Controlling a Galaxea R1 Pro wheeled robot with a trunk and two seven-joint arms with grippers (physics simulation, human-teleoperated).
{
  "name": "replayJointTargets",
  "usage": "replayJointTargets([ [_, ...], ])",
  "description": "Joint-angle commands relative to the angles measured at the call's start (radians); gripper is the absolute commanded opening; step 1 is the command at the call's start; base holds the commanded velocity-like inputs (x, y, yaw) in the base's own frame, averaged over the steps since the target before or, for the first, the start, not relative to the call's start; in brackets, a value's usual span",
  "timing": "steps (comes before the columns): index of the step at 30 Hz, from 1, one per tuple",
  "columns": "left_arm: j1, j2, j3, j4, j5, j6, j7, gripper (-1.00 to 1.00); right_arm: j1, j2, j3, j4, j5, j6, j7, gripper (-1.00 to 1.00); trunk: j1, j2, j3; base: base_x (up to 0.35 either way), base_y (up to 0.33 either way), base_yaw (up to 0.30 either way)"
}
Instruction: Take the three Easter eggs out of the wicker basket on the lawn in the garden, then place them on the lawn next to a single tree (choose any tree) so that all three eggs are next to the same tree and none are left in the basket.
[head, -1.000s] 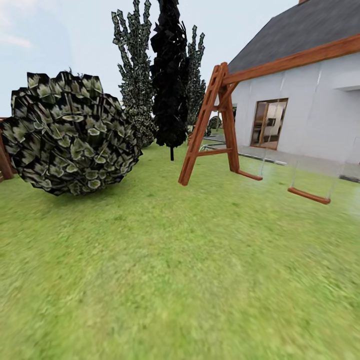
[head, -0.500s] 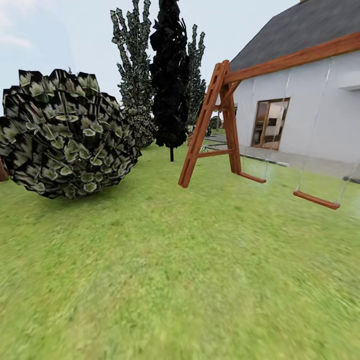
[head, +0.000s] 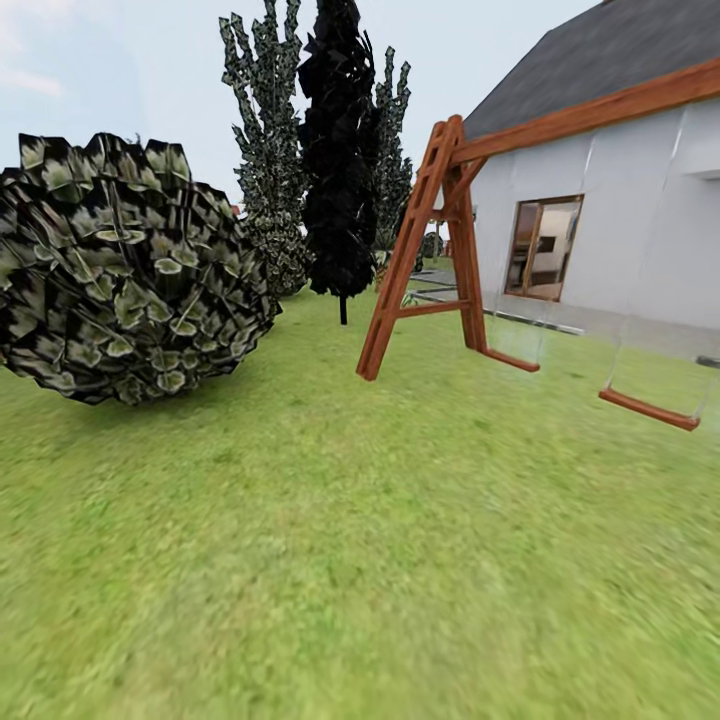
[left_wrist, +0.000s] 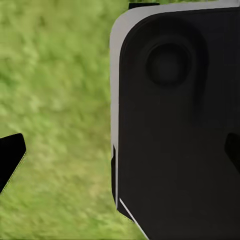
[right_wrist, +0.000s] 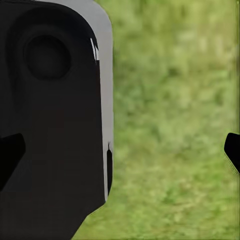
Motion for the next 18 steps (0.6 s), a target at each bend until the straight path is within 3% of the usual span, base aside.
replayJointTargets([
  [1, 0.001, 0.000, 0.000, -0.002, 0.000, 0.001, 0.000, 1.00, -0.001, 0.000, 0.001, 0.002, 0.000, 0.000, -0.001, 1.00, 0.001, 0.000, -0.001, 0.335, 0.000, 0.000],
  [18, 0.001, 0.000, 0.000, -0.001, 0.000, 0.001, 0.000, 1.00, -0.001, 0.000, 0.003, 0.002, 0.000, 0.000, 0.000, 1.00, 0.001, 0.000, -0.001, 0.335, 0.000, 0.000],
])
